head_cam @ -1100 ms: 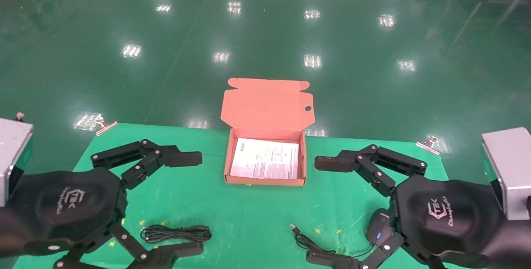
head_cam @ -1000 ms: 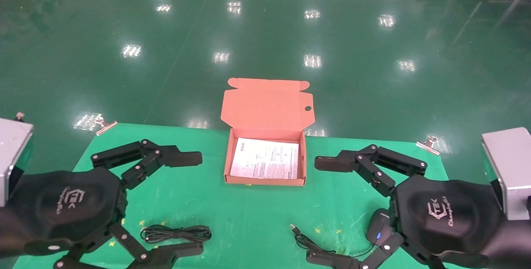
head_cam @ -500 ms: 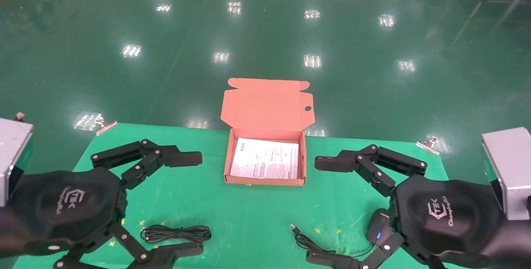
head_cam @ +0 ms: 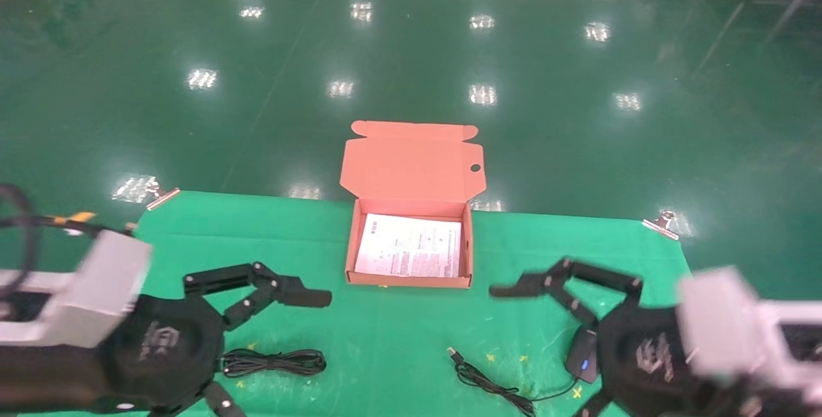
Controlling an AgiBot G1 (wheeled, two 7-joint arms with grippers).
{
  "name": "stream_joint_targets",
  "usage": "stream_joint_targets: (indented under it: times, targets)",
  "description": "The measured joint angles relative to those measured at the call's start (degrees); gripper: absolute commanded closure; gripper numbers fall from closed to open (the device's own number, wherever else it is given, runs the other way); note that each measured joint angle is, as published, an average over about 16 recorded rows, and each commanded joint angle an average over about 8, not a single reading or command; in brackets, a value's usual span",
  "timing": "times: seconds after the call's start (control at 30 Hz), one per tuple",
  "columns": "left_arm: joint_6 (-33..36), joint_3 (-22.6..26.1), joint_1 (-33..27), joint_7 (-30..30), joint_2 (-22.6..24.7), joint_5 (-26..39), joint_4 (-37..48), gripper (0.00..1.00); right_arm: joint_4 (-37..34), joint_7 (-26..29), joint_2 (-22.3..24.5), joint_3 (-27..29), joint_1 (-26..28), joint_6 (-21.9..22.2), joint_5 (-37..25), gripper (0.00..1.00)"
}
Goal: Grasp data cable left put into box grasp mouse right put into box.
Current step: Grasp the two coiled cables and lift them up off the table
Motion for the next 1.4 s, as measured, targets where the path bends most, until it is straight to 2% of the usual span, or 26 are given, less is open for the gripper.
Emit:
stream_joint_targets:
  times: [0.3, 0.57, 0.73, 0.93, 1.13, 1.4]
  targets:
    - [1.75, 9.39, -9.16, -0.41, 2.73, 13.03, 1.68, 0.0, 1.72, -7.59, -2.29, -6.61, 6.95, -1.02, -16.86, 0.0]
    - [1.02, 20.93, -17.34, -0.2, 7.58, 31.1, 2.43, 0.0, 2.16, -13.93, -6.49, -13.99, 11.42, 0.68, -34.0, 0.0]
    - [-1.62, 27.23, -20.06, -0.67, 11.56, 43.22, 3.07, 0.0, 1.95, -14.83, -9.41, -18.02, 12.0, 3.22, -44.01, 0.0]
    - [-6.98, 31.9, -19.92, -1.51, 15.91, 54.49, 4.88, 0.0, 0.43, -12.14, -12.98, -21.36, 10.62, 7.37, -53.49, 0.0]
    - [-12.68, 33.38, -17.76, -1.73, 19.37, 59.41, 10.05, 0.0, -3.68, -7.7, -16.79, -23.04, 8.71, 11.32, -59.06, 0.0]
    - [-17.45, 32.74, -15.89, 0.75, 23.68, 58.19, 22.96, 0.0, -13.25, -3.97, -22.5, -23.99, 7.71, 14.93, -61.66, 0.0]
